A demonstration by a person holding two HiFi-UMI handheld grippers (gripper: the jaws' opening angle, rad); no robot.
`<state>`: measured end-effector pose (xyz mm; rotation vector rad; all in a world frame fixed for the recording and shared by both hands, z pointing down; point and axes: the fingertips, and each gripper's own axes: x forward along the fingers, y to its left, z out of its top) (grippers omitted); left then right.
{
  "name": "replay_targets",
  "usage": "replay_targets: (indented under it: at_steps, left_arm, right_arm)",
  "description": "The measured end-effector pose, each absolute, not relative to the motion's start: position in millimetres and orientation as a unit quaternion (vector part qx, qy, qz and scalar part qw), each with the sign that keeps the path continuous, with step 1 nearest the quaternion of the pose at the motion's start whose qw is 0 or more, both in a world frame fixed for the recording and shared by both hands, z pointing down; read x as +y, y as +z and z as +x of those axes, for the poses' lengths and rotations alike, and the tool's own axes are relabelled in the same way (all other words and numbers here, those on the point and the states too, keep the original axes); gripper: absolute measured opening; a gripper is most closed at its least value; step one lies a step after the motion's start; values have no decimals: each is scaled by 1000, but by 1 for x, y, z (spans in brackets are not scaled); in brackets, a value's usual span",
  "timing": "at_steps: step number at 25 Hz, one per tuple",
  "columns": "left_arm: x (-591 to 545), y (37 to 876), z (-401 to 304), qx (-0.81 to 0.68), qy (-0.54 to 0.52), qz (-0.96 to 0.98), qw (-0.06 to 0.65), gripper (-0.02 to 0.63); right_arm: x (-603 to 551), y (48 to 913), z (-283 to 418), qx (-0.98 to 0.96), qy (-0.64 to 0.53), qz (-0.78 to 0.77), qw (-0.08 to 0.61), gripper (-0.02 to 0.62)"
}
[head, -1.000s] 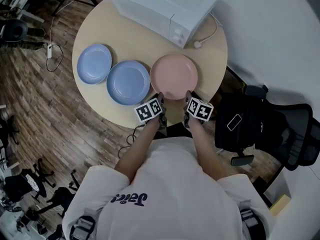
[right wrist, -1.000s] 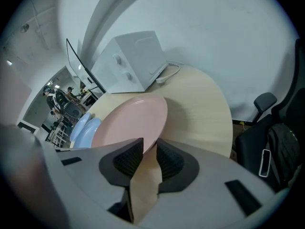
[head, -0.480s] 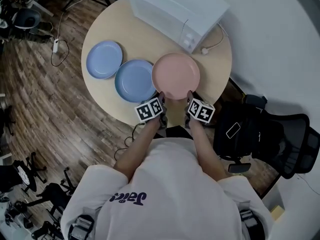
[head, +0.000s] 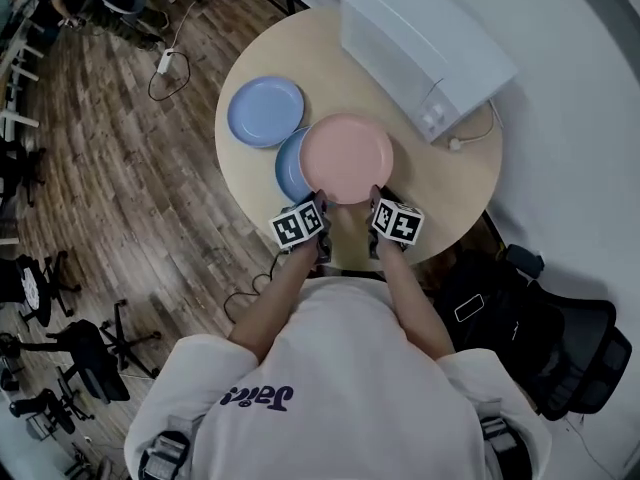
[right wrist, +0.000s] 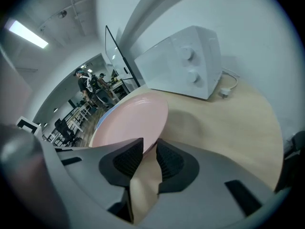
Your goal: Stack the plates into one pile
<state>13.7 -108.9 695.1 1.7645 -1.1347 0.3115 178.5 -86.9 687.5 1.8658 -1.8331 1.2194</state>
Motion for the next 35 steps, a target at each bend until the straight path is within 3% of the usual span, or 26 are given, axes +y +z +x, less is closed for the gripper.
replay_targets:
  at_steps: [11, 24, 26, 30, 35]
  left_arm:
    - [-109, 716, -51, -522, 119, 679, 501, 80]
    - [-101, 747, -58, -517, 157, 660, 522, 83]
    - [-102, 748, -59, -520, 180, 665, 504, 97]
    - [-111, 741, -64, -525, 164, 666, 505, 231]
    - [-114, 742, -77, -526, 117, 653, 532, 267]
  right_arm:
    - [-112, 713, 114, -674, 414, 578, 199, 103]
    - [-106, 747, 108, -674, 415, 559, 247, 123]
    - [-106, 747, 107, -681, 401, 557, 255, 142]
    - [-116, 732, 111, -694, 375, 570, 231, 215]
    - [-118, 729, 118, -677, 431, 582, 133, 225]
